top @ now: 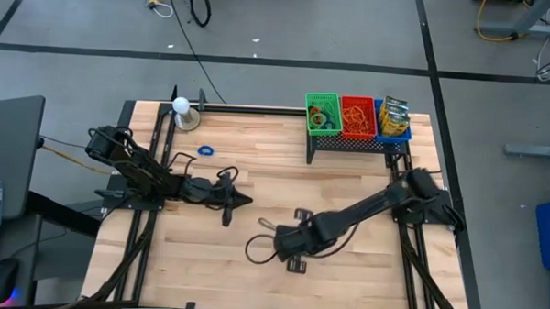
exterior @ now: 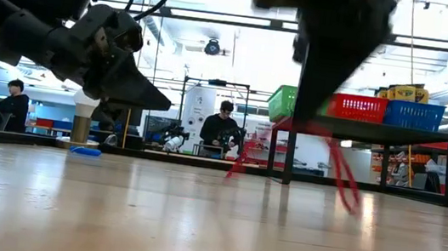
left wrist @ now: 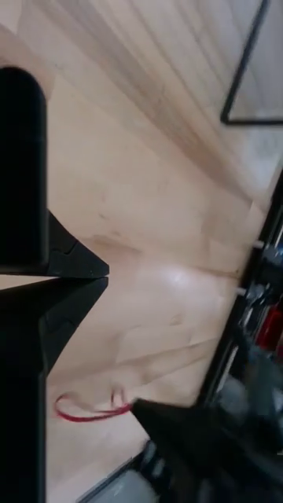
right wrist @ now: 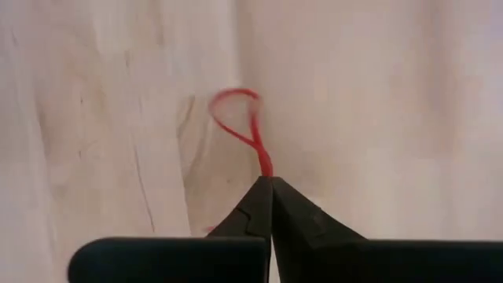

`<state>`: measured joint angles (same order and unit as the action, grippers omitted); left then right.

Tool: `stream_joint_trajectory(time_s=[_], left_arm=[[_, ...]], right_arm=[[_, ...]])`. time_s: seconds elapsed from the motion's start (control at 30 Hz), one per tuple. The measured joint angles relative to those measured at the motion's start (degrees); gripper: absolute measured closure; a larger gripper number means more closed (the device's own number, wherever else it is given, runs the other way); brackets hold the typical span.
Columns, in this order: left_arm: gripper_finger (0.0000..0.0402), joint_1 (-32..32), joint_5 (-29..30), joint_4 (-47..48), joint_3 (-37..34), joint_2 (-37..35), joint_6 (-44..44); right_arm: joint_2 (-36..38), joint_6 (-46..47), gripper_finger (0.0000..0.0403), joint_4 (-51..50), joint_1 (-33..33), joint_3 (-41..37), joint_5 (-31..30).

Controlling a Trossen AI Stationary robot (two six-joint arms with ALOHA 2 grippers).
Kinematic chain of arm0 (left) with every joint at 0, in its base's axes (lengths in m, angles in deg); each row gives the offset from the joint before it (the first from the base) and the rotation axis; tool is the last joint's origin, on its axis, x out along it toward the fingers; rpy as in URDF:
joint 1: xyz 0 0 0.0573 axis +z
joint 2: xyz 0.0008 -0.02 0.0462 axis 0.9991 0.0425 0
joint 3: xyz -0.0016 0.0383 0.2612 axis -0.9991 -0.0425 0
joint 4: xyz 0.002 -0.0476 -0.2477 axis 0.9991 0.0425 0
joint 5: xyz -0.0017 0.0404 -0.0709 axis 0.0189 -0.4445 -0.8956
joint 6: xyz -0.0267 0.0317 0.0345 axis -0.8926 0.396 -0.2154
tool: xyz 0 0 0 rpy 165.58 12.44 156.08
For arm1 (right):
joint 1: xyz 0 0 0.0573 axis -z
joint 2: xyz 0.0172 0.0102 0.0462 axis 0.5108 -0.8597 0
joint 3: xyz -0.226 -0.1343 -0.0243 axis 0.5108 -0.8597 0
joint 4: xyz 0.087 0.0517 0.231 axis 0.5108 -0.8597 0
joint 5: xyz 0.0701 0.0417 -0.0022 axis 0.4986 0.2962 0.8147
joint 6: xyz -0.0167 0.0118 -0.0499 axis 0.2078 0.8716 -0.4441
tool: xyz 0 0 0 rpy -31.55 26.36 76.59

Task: Pick & Place Office Desk Supplies
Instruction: Put the red rubber band into the red bin

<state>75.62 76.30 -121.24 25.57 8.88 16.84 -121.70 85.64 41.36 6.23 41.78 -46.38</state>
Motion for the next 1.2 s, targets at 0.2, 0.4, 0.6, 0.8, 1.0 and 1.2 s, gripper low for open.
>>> stream_joint_trajectory(time_s=[0.2, 0.4, 0.6, 0.8, 1.0, 1.2], left_arm=[[0.0375, 0.11, 3.77, -0.91, 0.04, 0.0, -2.63], [0.0378, 1.38, 5.59, -2.18, 0.02, 0.0, -4.98], [0.0384, 3.32, 11.12, -5.21, 0.09, 0.0, -8.9], [0.0373, 7.76, 12.36, -5.24, 2.67, 0.0, -9.2], [0.0382, 13.22, 10.9, -4.05, 8.36, 0.0, -8.07], [0.0396, 14.31, 13.06, 9.32, 13.22, -0.01, -9.76]], right_arm=[[12.03, 3.68, 0.0401, -6.73, 1.4, 0.0, -6.15], [26.07, 4.78, 0.0401, -16.34, 7.67, 0.02, -15.92], [37.58, 4.7, 0.0402, -22.89, 21.87, 0.07, -23.7], [41.75, -2.32, 0.0402, -25.15, 40.79, 0.11, -24.66], [40.06, -6.57, 0.0403, -22.66, 58.3, -4.56, -19.57], [39.5, -10.69, 0.0395, -13.62, 67.33, -13.31, -11.62]])
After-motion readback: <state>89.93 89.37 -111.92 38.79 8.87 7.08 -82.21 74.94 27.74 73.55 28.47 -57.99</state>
